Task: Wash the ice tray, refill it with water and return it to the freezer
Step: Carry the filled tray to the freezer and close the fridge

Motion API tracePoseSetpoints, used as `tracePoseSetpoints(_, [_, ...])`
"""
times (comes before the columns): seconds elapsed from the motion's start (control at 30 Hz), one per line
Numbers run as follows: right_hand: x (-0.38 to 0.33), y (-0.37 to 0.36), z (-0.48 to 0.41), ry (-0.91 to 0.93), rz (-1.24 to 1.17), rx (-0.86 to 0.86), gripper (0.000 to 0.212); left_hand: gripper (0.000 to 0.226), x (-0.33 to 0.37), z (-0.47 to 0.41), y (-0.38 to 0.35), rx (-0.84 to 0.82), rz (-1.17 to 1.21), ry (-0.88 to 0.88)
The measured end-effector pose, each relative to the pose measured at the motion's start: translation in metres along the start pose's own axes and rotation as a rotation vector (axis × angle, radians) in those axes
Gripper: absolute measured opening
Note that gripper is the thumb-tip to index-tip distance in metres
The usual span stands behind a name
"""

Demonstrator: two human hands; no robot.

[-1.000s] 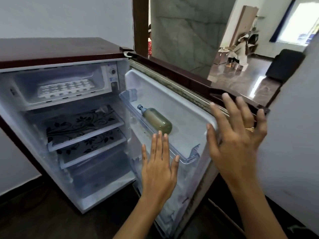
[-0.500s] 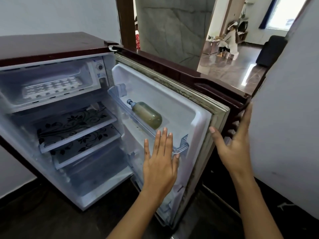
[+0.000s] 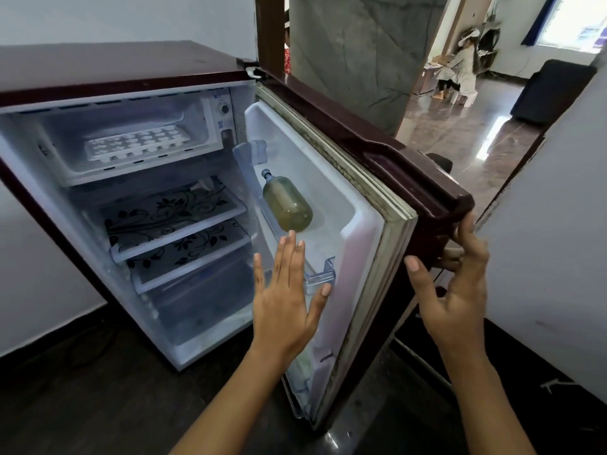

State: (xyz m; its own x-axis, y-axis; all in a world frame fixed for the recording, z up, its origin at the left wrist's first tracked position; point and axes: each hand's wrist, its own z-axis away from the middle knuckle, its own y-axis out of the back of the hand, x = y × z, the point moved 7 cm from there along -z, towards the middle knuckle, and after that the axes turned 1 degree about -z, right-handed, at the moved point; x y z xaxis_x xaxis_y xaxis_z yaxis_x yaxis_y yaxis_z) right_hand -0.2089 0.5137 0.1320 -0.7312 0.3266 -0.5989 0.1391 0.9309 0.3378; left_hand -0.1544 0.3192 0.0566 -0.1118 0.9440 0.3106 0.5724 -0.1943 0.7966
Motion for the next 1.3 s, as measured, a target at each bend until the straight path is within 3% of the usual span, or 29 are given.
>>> tracePoseSetpoints(0.37, [-0.076,-0.062,0.031,0.332,-0.170,-0.020,0.041,0.047,-0.095,0.024,0.064,0.209,0.163,0.192])
tracePoseSetpoints(0.63, [-0.125,-0.115,0.034,0.467,-0.021,-0.148,0.032,0.064,-0.157,0.046,0.094,0.274,0.167,0.345])
tracePoseSetpoints(0.97, [-0.134,-0.224,0.039,0.290,-0.280,-0.655,0.051,0.061,-0.196,0.074,0.124,0.396,0.223,0.335])
tracePoseSetpoints(1.3, [-0.181,-0.316,0.036,0.356,-0.314,-0.789,0.063,0.073,-0.266,0.055,0.127,0.301,0.269,0.542])
